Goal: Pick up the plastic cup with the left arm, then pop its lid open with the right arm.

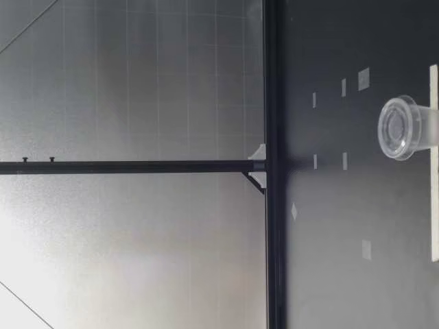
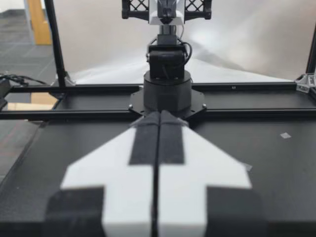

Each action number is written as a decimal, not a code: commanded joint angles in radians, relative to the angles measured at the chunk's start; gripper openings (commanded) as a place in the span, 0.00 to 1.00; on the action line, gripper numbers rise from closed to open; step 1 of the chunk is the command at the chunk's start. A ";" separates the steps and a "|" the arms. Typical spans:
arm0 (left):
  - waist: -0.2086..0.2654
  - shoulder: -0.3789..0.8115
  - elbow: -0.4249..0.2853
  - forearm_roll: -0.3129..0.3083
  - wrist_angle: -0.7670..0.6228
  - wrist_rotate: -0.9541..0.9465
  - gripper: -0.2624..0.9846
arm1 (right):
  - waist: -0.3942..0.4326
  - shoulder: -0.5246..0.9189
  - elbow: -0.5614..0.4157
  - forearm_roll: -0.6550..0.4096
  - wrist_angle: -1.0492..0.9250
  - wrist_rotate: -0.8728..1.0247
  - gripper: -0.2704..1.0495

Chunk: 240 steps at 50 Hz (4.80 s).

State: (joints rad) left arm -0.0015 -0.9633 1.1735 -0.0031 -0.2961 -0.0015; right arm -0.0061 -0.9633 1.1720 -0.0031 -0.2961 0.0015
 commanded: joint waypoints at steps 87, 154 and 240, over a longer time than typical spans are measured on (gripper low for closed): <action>0.000 0.907 -0.135 -0.035 -0.374 -0.041 0.59 | -0.003 0.758 -0.253 0.005 0.166 0.186 0.11; 0.000 1.256 -0.367 -0.032 -0.307 -0.038 0.71 | -0.003 0.983 -0.307 0.005 0.091 0.210 0.11; -0.015 1.325 -0.449 -0.032 -0.314 -0.043 0.71 | -0.006 1.035 -0.285 0.005 0.072 0.239 0.11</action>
State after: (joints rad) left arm -0.0169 0.3804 0.7409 -0.0353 -0.5998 -0.0430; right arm -0.0077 0.0920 0.8943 0.0031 -0.2209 0.2393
